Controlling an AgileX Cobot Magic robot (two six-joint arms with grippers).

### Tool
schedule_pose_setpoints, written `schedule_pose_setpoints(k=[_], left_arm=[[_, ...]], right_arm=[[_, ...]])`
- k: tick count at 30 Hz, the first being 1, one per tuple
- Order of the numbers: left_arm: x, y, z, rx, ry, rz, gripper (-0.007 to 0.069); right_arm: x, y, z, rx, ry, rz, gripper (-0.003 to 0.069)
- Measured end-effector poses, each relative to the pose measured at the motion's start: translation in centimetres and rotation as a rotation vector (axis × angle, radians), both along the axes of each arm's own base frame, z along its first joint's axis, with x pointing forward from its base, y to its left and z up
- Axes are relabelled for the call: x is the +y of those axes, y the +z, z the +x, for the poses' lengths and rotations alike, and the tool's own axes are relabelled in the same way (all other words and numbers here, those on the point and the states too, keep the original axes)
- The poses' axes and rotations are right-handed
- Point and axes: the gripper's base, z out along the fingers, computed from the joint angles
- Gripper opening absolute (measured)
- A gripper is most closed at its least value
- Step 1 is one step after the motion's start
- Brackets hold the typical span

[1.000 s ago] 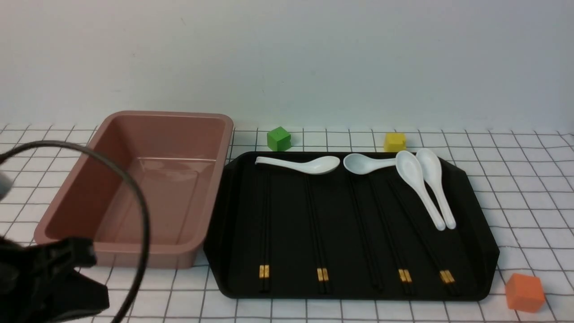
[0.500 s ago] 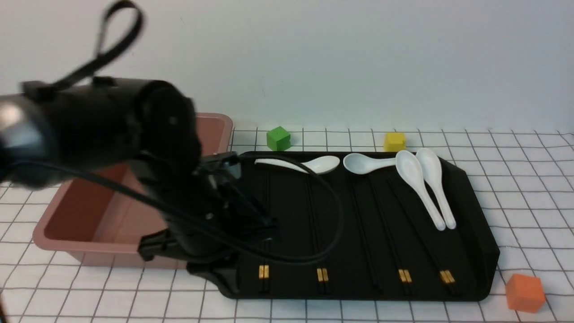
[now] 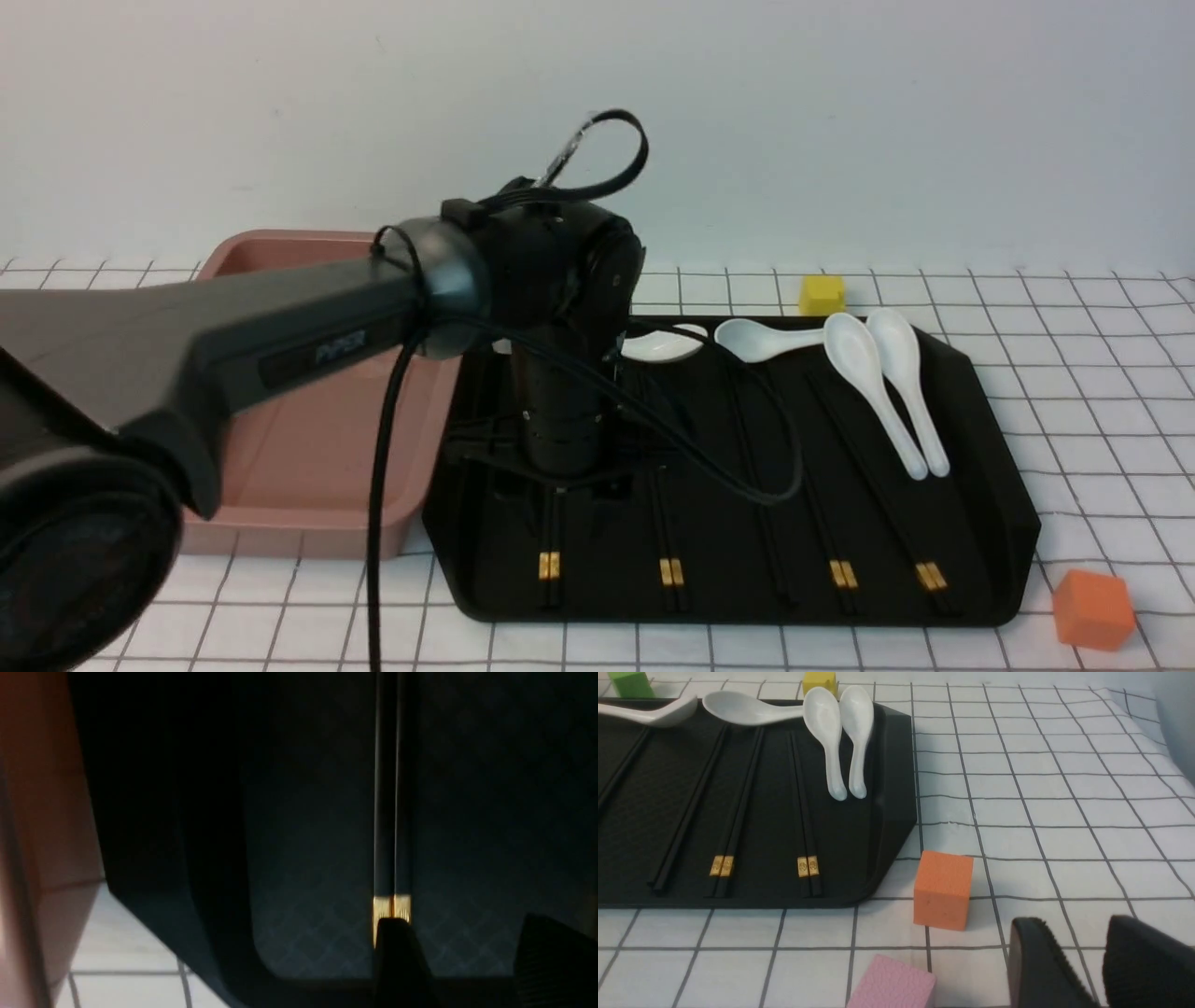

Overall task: On white black tablecloth take chopsticks from black tray and put them in box.
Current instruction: 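Reach over to the black tray and grasp a pair of chopsticks with the left gripper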

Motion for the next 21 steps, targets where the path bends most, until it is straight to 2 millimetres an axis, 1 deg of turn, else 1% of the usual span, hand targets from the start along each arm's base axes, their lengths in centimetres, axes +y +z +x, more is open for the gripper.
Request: schedule_pose_setpoints(k=[4,10,16,18,20,21], left_arm=[[-0.3,-1.2,0.7,-0.027,-0.001,0.006,0.0355],[-0.3,-3.4,1.0,-0.001,-0.012,0.055,0.0355],[-0.3,-3.7,1.2,-0.004,-0.012,0.061,0.0353],[-0.3,-3.7,1.2,0.000,-0.003,0.057,0.0336],[-0.4,-3.8,1.2,0.004,0.012,0.052,0.0281],[-0.5,-3.8,1.2,0.006,0.021,0.045,0.0239]], right_arm=[[0.0,0.0,0.0,0.000,0.000,0.000,0.0240],[0.0,0.0,0.0,0.000,0.000,0.000,0.0240],[0.0,0.0,0.0,0.000,0.000,0.000,0.0240],[0.0,0.0,0.0,0.000,0.000,0.000,0.0240],[0.0,0.0,0.0,0.000,0.000,0.000,0.0240],[0.0,0.0,0.0,0.000,0.000,0.000,0.0240]])
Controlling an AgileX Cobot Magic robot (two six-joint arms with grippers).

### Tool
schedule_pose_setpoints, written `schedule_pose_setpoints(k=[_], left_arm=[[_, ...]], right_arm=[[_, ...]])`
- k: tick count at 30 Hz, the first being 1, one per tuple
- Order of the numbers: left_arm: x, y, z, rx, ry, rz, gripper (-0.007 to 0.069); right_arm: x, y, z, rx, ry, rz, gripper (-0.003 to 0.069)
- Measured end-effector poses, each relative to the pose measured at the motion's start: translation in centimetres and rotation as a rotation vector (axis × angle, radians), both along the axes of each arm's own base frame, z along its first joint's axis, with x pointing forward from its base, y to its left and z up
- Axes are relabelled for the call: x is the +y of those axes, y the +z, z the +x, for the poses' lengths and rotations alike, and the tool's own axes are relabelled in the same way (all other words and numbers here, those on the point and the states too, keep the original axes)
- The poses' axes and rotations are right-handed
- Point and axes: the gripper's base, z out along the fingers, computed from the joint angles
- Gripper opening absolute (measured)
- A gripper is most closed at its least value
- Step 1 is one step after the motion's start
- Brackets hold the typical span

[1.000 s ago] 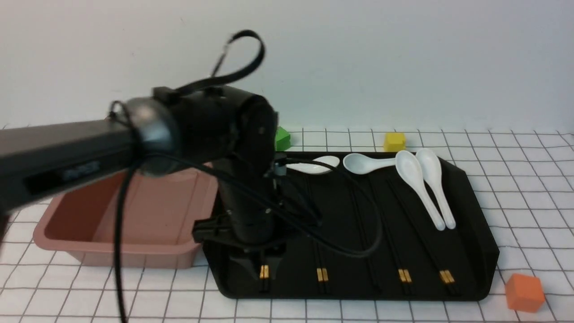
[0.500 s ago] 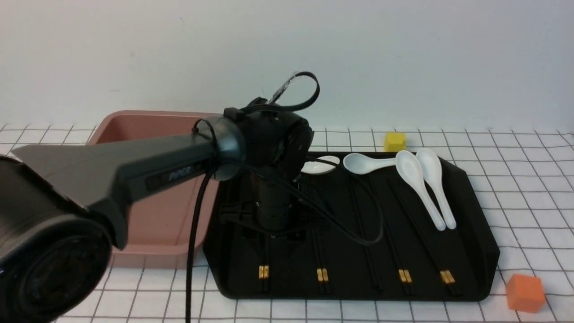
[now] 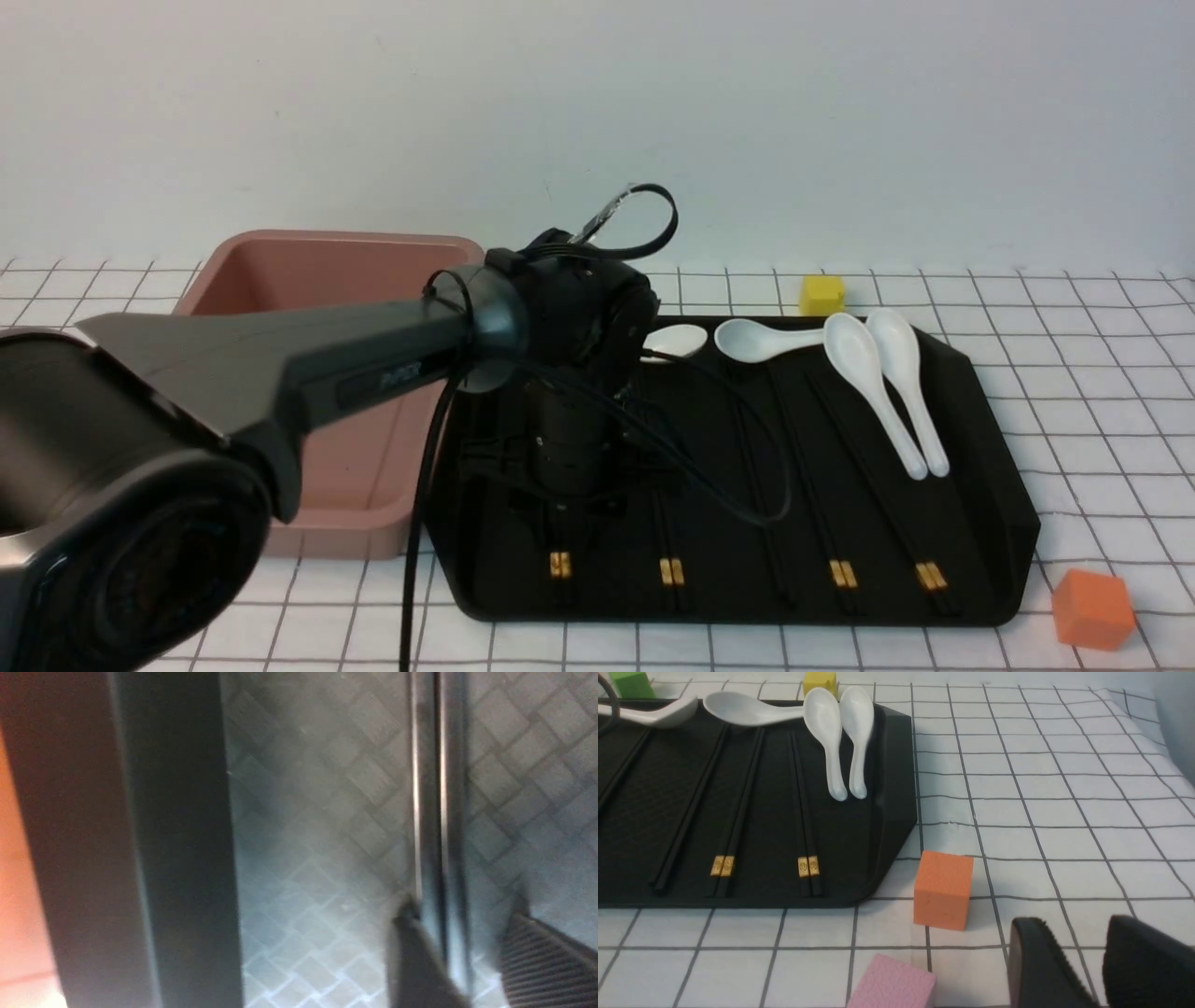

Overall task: On white black tablecloth take chopsticks from black tray and put them in box.
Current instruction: 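Reach over to the black tray and grasp a pair of chopsticks with the left gripper, then place the chopsticks into the pink bin with the left gripper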

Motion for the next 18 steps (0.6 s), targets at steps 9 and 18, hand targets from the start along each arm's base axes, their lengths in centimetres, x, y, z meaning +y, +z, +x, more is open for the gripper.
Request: schedule_pose_setpoints(k=[9,18], left_arm=[[-0.5,5.4,-1.5,-0.017,-0.007,-0.191,0.0122],[11.6,20.0,-2.6,-0.282,0.071,-0.203,0.0122]], right_arm=[[0.0,0.0,0.0,0.000,0.000,0.000,0.0240],[0.0,0.0,0.0,0.000,0.000,0.000,0.0240]])
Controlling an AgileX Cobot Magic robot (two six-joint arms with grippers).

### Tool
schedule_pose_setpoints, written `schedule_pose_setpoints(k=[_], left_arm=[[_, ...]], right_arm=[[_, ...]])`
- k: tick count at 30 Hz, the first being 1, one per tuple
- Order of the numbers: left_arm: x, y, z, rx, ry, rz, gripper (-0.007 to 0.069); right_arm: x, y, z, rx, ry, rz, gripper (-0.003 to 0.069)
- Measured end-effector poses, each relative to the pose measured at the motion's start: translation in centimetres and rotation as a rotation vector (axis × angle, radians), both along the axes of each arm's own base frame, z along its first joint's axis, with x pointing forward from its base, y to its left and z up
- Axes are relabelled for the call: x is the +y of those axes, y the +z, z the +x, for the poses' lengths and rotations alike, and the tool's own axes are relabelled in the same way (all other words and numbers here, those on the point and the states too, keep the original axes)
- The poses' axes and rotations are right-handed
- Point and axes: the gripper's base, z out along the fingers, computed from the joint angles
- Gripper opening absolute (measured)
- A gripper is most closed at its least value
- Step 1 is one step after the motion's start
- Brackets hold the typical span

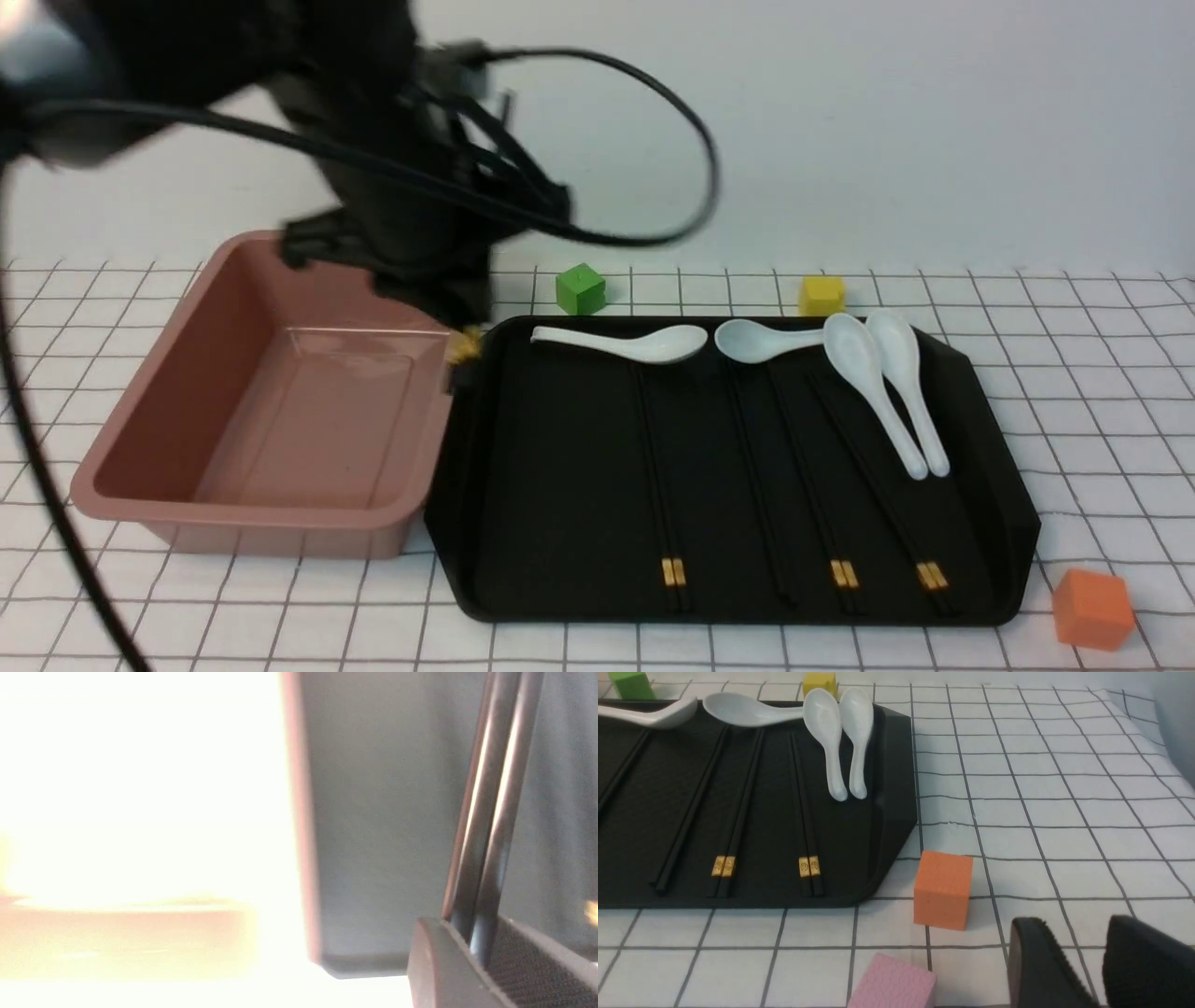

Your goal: On white black tablecloth take chopsticks from black tray and put them in box.

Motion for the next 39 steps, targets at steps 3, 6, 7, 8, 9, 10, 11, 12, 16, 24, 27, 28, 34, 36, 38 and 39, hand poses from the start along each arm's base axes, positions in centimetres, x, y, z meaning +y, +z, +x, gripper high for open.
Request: schedule_pose_setpoints(k=[3,6,7,8,9,10,11,12,16,24,27,28,34,36,38,39], left_arm=[[5.3,-0.7,1.1,0.041,0.078,0.040,0.0122],[7.2,-3.2,2.2,0.074,0.082,0.040,0.0122],[7.5,-4.8,2.7,0.090,0.066,0.046,0.0122],[7.6,-5.4,2.9,0.096,0.057,0.050,0.0122],[7.7,-6.7,3.3,0.111,0.043,0.060,0.0122],[7.7,-7.9,3.8,0.130,0.034,0.071,0.0122],[7.7,-9.2,4.2,0.151,0.024,0.083,0.0123],[7.7,-10.1,4.6,0.165,0.020,0.092,0.0131],[7.6,-12.6,5.5,0.205,0.017,0.107,0.0197],[7.7,-13.0,5.1,0.323,0.039,0.120,0.0278],[7.9,-10.8,4.7,0.302,0.036,0.132,0.0189],[8.0,-9.3,4.3,0.267,0.037,0.133,0.0128],[8.1,-2.8,0.5,0.121,0.054,0.074,-0.0013],[7.8,-1.2,-1.8,0.087,0.038,0.063,-0.0013],[7.6,0.5,-5.3,0.039,0.012,0.051,-0.0013],[7.6,0.8,-6.6,0.026,0.005,0.044,-0.0013]], right_arm=[[0.0,0.0,0.0,0.000,0.000,0.000,0.0240],[0.0,0.0,0.0,0.000,0.000,0.000,0.0240],[0.0,0.0,0.0,0.000,0.000,0.000,0.0240],[0.0,0.0,0.0,0.000,0.000,0.000,0.0240],[0.0,0.0,0.0,0.000,0.000,0.000,0.0240],[0.0,0.0,0.0,0.000,0.000,0.000,0.0240],[0.0,0.0,0.0,0.000,0.000,0.000,0.0240],[0.0,0.0,0.0,0.000,0.000,0.000,0.0240],[0.0,0.0,0.0,0.000,0.000,0.000,0.0240],[0.0,0.0,0.0,0.000,0.000,0.000,0.0240],[0.0,0.0,0.0,0.000,0.000,0.000,0.0240],[0.0,0.0,0.0,0.000,0.000,0.000,0.0240],[0.0,0.0,0.0,0.000,0.000,0.000,0.0240],[0.0,0.0,0.0,0.000,0.000,0.000,0.0240],[0.0,0.0,0.0,0.000,0.000,0.000,0.0240],[0.0,0.0,0.0,0.000,0.000,0.000,0.0240]])
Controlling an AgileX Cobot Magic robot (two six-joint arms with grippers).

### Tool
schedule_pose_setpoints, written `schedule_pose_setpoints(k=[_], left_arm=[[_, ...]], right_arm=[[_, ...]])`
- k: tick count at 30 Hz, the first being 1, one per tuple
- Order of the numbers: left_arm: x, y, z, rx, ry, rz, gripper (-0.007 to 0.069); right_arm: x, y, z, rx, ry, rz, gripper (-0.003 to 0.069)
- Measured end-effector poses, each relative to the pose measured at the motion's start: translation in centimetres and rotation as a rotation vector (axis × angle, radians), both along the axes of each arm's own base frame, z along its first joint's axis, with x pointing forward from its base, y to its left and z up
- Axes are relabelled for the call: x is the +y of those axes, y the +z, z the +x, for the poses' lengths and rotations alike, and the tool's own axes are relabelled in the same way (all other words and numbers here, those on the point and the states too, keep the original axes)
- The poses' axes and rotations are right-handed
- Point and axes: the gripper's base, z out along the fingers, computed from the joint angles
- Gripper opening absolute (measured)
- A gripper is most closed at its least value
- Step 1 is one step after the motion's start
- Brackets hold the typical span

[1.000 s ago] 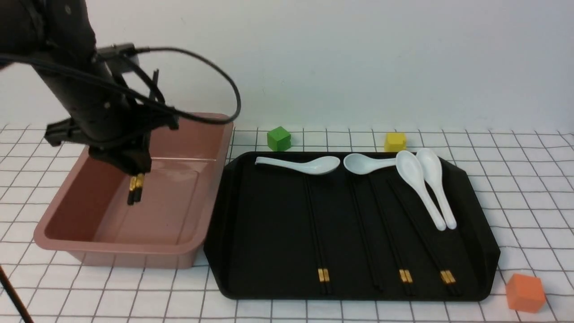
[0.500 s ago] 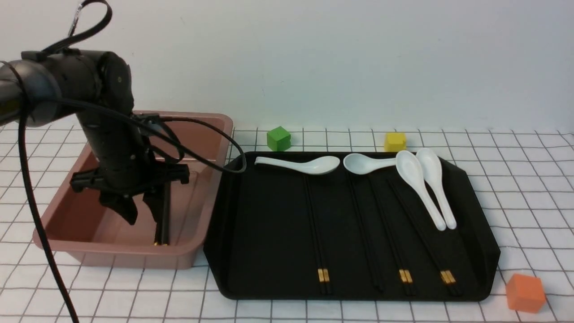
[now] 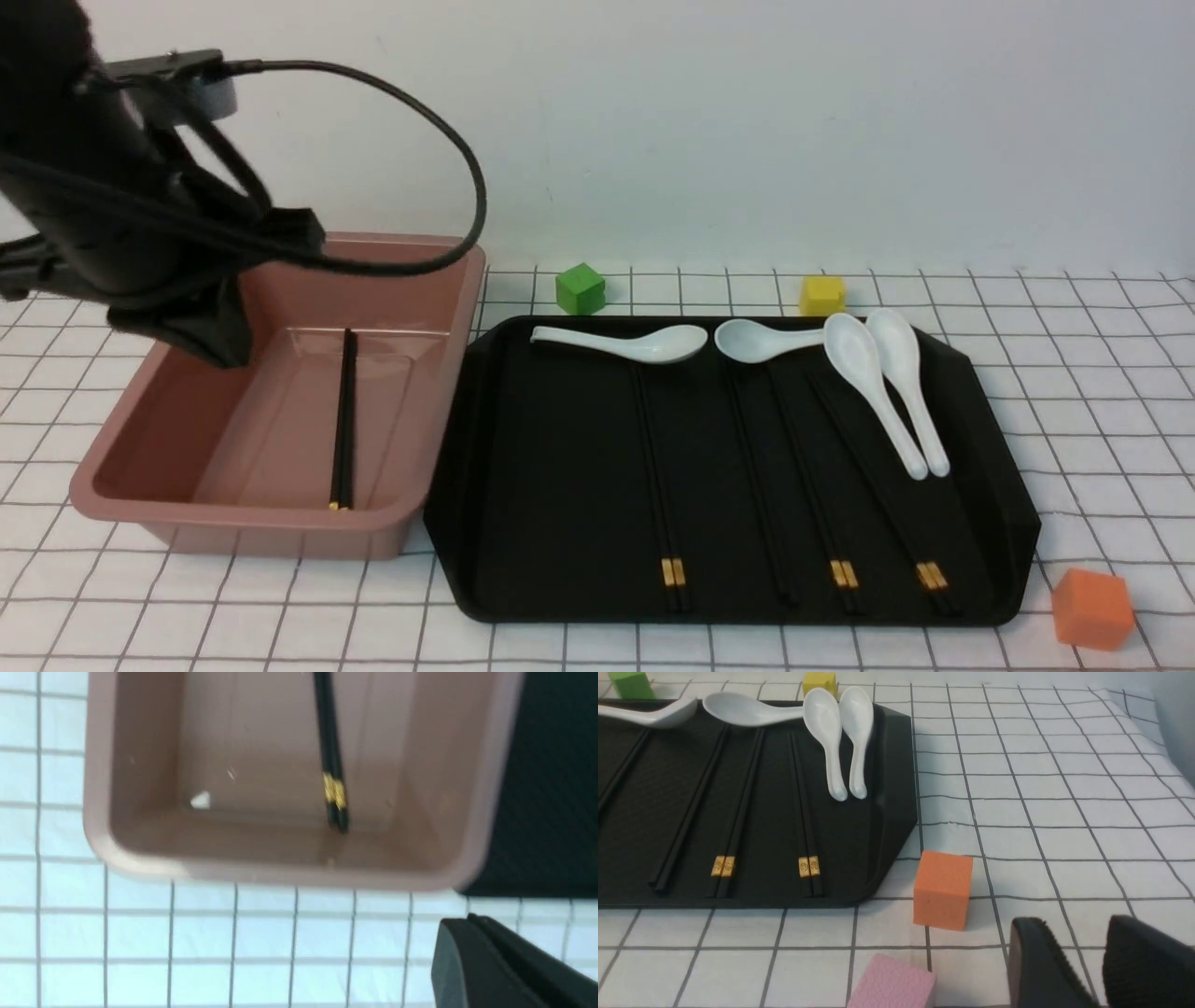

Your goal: On white black tablecloth take chopsticks from black tray and put them in box.

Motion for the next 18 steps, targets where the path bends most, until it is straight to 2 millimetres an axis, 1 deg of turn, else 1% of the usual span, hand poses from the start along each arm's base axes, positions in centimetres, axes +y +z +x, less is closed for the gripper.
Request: schedule_pose_setpoints(k=[1,2,4,5,7,8,9,10,12,13,14,15,18], left_arm=[[0.0,-0.1,-1.3,-0.001,-0.005,-0.007,-0.0013],[0.2,-0.2,-3.3,-0.012,-0.010,-0.016,-0.0013],[0.3,-0.9,-6.0,-0.041,-0.022,-0.041,-0.0013],[0.4,-1.0,-6.3,-0.039,-0.022,-0.041,-0.0013],[0.4,-2.9,-9.6,-0.144,-0.040,-0.112,-0.0013],[0.4,-3.8,-10.3,-0.183,-0.046,-0.136,-0.0013],[0.3,-4.4,-10.5,-0.195,-0.049,-0.145,-0.0013],[0.4,-5.9,-11.7,-0.276,-0.057,-0.182,-0.0013],[0.7,-7.2,-12.9,-0.366,-0.057,-0.215,-0.0013],[1.0,-8.8,-14.0,-0.448,-0.045,-0.245,-0.0013],[1.1,-8.7,-14.1,-0.455,-0.046,-0.248,-0.0013],[1.5,-9.8,-15.0,-0.530,-0.033,-0.266,-0.0013],[2.0,-10.2,-16.0,-0.641,-0.021,-0.292,-0.0013]], right_arm=[[0.0,0.0,0.0,0.000,0.000,0.000,0.0240],[0.0,0.0,0.0,0.000,0.000,0.000,0.0240],[0.0,0.0,0.0,0.000,0.000,0.000,0.0240],[0.0,0.0,0.0,0.000,0.000,0.000,0.0240],[0.0,0.0,0.0,0.000,0.000,0.000,0.0240],[0.0,0.0,0.0,0.000,0.000,0.000,0.0240],[0.0,0.0,0.0,0.000,0.000,0.000,0.0240],[0.0,0.0,0.0,0.000,0.000,0.000,0.0240],[0.0,0.0,0.0,0.000,0.000,0.000,0.0240],[0.0,0.0,0.0,0.000,0.000,0.000,0.0240],[0.0,0.0,0.0,0.000,0.000,0.000,0.0240],[0.0,0.0,0.0,0.000,0.000,0.000,0.0240],[0.0,0.0,0.0,0.000,0.000,0.000,0.0240]])
